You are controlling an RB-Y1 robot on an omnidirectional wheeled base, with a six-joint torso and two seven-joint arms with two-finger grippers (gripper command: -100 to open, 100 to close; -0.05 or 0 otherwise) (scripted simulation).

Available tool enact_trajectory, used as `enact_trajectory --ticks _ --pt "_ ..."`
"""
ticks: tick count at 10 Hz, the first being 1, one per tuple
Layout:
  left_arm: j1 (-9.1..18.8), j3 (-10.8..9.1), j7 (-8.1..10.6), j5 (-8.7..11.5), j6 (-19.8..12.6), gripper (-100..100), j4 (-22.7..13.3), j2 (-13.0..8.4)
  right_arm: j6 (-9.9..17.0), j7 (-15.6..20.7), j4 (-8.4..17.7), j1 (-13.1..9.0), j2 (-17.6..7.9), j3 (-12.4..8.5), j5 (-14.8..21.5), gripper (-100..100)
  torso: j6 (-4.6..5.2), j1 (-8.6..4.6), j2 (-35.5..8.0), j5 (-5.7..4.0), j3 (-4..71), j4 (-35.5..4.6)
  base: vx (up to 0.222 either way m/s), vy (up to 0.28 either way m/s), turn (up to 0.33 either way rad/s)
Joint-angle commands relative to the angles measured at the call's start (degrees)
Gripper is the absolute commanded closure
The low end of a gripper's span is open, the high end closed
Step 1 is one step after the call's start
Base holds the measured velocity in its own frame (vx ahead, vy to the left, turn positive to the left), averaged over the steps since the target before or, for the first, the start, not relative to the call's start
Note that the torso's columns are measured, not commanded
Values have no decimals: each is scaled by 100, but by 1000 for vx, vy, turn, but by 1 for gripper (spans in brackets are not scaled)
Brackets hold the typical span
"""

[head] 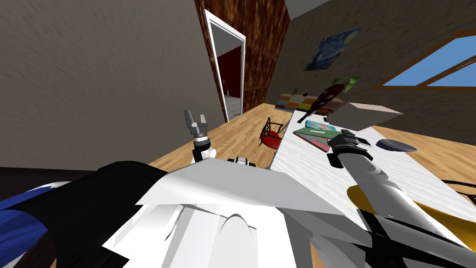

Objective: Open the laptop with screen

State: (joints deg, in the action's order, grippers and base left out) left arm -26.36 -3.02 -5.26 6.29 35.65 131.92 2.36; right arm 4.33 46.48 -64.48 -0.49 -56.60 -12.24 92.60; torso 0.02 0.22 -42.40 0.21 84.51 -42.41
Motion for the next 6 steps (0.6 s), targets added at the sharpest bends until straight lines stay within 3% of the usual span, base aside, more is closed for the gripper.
enact_trajectory --ticks 1,6 --pt "0 0 0 0 0 0 0 0 -33 0 5 0 -12 -8 -8 0 -3 -10 -3 -9 -3 3 2 5 4" --pt "0 0 0 0 0 0 0 0 -45 -1 14 13 7 9 -8 0 -2 -21 12 -20 6 13 0 0 0"
